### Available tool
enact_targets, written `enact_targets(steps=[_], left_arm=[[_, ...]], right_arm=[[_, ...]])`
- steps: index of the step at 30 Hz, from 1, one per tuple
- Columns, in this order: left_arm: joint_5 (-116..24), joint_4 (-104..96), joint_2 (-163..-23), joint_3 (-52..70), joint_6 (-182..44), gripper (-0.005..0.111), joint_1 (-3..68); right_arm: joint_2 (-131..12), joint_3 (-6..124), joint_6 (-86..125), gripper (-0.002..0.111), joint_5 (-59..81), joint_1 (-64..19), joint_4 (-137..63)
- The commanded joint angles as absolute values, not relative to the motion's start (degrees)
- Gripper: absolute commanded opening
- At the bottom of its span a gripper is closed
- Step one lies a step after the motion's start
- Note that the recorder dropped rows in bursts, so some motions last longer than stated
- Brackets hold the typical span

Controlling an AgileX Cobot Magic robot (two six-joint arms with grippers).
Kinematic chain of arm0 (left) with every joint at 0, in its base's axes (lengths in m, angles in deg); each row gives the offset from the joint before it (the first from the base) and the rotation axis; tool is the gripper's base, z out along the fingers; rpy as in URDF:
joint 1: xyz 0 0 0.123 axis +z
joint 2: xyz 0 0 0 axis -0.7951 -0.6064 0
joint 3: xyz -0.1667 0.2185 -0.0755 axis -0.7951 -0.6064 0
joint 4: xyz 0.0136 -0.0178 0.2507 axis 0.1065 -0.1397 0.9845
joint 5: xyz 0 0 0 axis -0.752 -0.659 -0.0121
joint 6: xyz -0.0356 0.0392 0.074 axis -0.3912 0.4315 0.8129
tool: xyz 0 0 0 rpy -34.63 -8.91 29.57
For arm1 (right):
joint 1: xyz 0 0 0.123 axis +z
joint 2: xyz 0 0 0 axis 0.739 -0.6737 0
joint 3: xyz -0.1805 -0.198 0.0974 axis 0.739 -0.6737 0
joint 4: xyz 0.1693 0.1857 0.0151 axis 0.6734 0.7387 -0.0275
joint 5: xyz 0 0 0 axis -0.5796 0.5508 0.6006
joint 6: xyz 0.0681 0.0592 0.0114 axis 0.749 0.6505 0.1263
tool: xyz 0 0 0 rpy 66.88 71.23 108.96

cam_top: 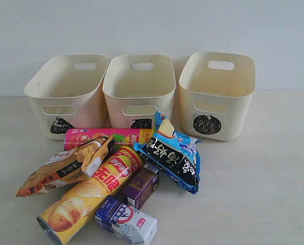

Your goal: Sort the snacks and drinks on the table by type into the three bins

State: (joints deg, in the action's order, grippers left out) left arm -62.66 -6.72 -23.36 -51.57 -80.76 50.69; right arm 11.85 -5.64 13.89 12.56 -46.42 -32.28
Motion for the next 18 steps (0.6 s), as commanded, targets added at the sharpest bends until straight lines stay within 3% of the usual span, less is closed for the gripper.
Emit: enact_targets(steps=[1, 10, 18], left_arm=[[-62.42, -6.92, -23.14, -51.74, -80.71, 0.004, 50.95], [-62.42, -6.92, -23.14, -51.74, -80.71, 0.004, 50.95], [-62.42, -6.92, -23.14, -51.74, -80.71, 0.004, 50.95]], right_arm=[[12.20, -5.63, 26.06, 0.000, -0.30, -46.40, -31.19], [9.82, -1.90, 29.85, 0.000, -5.26, -46.40, -31.41], [-5.81, 9.47, 22.93, 0.000, -9.21, -46.40, -31.97]])
